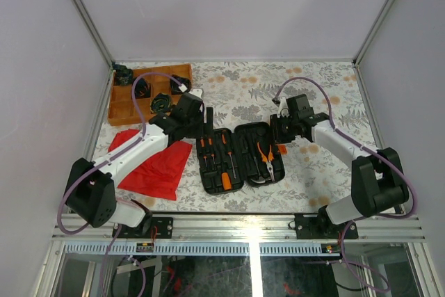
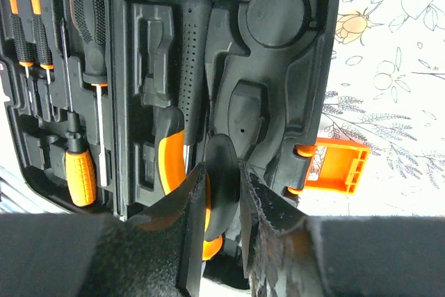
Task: Sort the tools into containers
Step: Place the pliers in the storage box.
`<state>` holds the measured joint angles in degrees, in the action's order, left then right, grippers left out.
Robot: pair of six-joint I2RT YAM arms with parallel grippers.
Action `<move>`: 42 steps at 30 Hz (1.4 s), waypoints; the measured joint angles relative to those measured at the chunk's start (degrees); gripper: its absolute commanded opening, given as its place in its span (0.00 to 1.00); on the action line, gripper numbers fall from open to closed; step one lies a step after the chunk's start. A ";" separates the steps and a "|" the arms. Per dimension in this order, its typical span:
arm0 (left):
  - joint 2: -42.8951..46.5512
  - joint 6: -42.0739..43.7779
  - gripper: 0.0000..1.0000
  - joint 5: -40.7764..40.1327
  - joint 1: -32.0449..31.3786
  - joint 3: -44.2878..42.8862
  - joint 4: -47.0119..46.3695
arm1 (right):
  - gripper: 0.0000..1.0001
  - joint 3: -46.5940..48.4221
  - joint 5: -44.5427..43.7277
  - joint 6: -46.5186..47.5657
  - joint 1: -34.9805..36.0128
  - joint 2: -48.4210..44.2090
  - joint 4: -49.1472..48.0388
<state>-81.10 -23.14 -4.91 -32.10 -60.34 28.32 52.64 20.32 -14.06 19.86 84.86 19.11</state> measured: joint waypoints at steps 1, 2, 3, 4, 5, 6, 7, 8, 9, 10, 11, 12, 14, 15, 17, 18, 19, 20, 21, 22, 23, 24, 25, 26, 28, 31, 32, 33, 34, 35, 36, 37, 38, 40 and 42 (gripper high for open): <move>0.02 -0.63 0.73 0.00 0.00 0.42 -0.04 | 0.01 0.04 -0.02 0.17 0.00 0.11 0.02; 0.07 -1.29 0.73 0.00 0.00 0.87 -0.07 | 0.01 0.15 -0.04 0.31 0.00 0.28 0.07; 0.15 -2.05 0.73 0.02 0.00 1.53 -0.15 | 0.01 0.28 -0.04 0.44 0.00 0.48 0.07; 0.31 -2.97 0.73 0.02 0.00 2.56 -0.42 | 0.01 0.42 -0.04 0.52 0.00 0.66 0.07; 0.50 -3.61 0.73 0.04 0.00 3.32 -0.52 | 0.01 0.46 -0.07 0.61 0.00 0.74 0.00; 0.76 -4.37 0.73 0.15 0.00 4.31 -0.63 | 0.01 0.46 -0.07 0.61 0.00 0.79 -0.04; 1.07 -5.16 0.73 0.33 0.00 5.25 -0.79 | 0.01 0.46 -0.07 0.61 0.00 0.81 -0.07; 1.27 -5.70 0.73 0.61 0.00 5.99 -0.98 | 0.01 0.46 -0.07 0.61 0.00 0.87 -0.07; 1.46 -6.27 0.73 0.92 0.00 6.82 -1.51 | 0.01 0.46 -0.07 0.61 0.00 0.90 -0.09; 1.60 -6.78 0.72 1.14 0.00 7.56 -2.03 | 0.01 0.46 -0.07 0.61 0.00 1.03 -0.11; 1.68 -7.15 0.72 1.38 0.00 8.22 -2.56 | 0.01 0.50 -0.04 0.61 0.00 1.22 -0.11; 1.70 -7.52 0.72 1.53 0.00 8.79 -3.04 | 0.01 0.55 0.00 0.63 0.00 1.51 -0.11; 1.70 -8.17 0.71 1.75 0.00 9.60 -3.61 | 0.01 0.57 0.04 0.63 0.00 2.12 -0.13; 1.70 -8.37 0.70 1.84 0.00 9.84 -3.91 | 0.01 0.57 0.04 0.63 0.00 2.45 -0.13; 1.70 -8.87 0.70 2.16 0.00 10.54 -5.05 | 0.01 0.57 -0.15 0.61 0.00 3.06 -0.13; 1.70 -9.18 0.70 2.27 0.00 10.93 -5.66 | 0.01 0.57 -0.33 0.59 0.00 3.23 -0.13; 1.70 -9.44 0.70 2.43 0.00 11.34 -6.25 | 0.01 0.57 -0.48 0.59 0.00 3.37 -0.13; 1.70 -9.57 0.70 2.51 0.00 11.69 -6.64 | 0.01 0.61 -0.92 0.59 0.00 3.48 -0.11; 1.70 -9.79 0.70 2.62 0.00 12.20 -7.06 | 0.01 0.79 -1.38 0.61 0.00 3.61 -0.09; 1.70 -9.90 0.69 2.75 0.00 12.48 -7.19 | 0.01 0.98 -1.70 0.59 0.00 3.74 -0.11; 1.70 -10.10 0.69 2.95 0.00 12.74 -7.34 | 0.01 1.36 -2.19 0.61 0.00 3.96 -0.09; 1.70 -10.21 0.69 3.04 0.00 12.92 -7.48 | 0.01 1.77 -2.80 0.61 0.00 4.22 -0.13; 1.70 -10.32 0.69 3.19 0.00 13.00 -7.63 | 0.01 2.12 -3.34 0.61 0.00 4.42 -0.17; 1.70 -10.43 0.69 3.30 0.00 13.07 -7.87 | 0.01 2.38 -3.72 0.61 0.00 4.55 -0.13; 1.70 -10.60 0.69 3.50 0.00 13.22 -8.28 | 0.01 3.13 -4.46 0.63 0.00 4.98 -0.15; 1.68 -10.75 0.69 3.67 0.00 13.29 -8.41 | 0.01 4.46 -4.87 0.66 0.00 6.25 -0.13; 1.68 -10.75 0.69 3.69 0.00 13.35 -8.66 | 0.01 4.81 -4.87 0.68 0.00 6.75 -0.15; 1.66 -10.80 0.68 3.76 0.00 13.46 -8.83 | 0.01 5.09 -4.87 0.68 0.00 7.17 -0.15; 1.66 -10.82 0.68 3.85 0.00 13.57 -8.98 | 0.01 5.27 -4.90 0.70 0.00 7.45 -0.15; 1.60 -10.91 0.68 3.93 0.00 13.68 -9.20 | 0.01 5.38 -4.96 0.68 0.00 7.74 -0.13; 1.49 -10.97 0.68 4.09 0.00 13.84 -9.40 | 0.01 5.40 -5.09 0.66 0.00 7.96 -0.15; 1.36 -11.02 0.68 4.17 0.00 13.90 -9.51 | 0.01 5.42 -5.27 0.63 0.00 8.11 -0.15; 1.22 -11.10 0.68 4.39 0.00 13.99 -9.62 | 0.01 5.44 -5.35 0.61 0.00 8.22 -0.15; 1.11 -11.17 0.68 4.55 0.00 14.16 -9.68 | 0.00 5.46 -5.70 0.50 0.00 8.31 -0.17; 1.01 -11.17 0.67 4.59 0.00 14.21 -9.70 | 0.00 5.46 -5.97 0.11 0.00 8.31 -0.17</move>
<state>-80.09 -34.30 -0.32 -32.10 -46.13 18.61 58.11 14.35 -13.96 19.86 93.17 18.94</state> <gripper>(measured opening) 0.679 0.276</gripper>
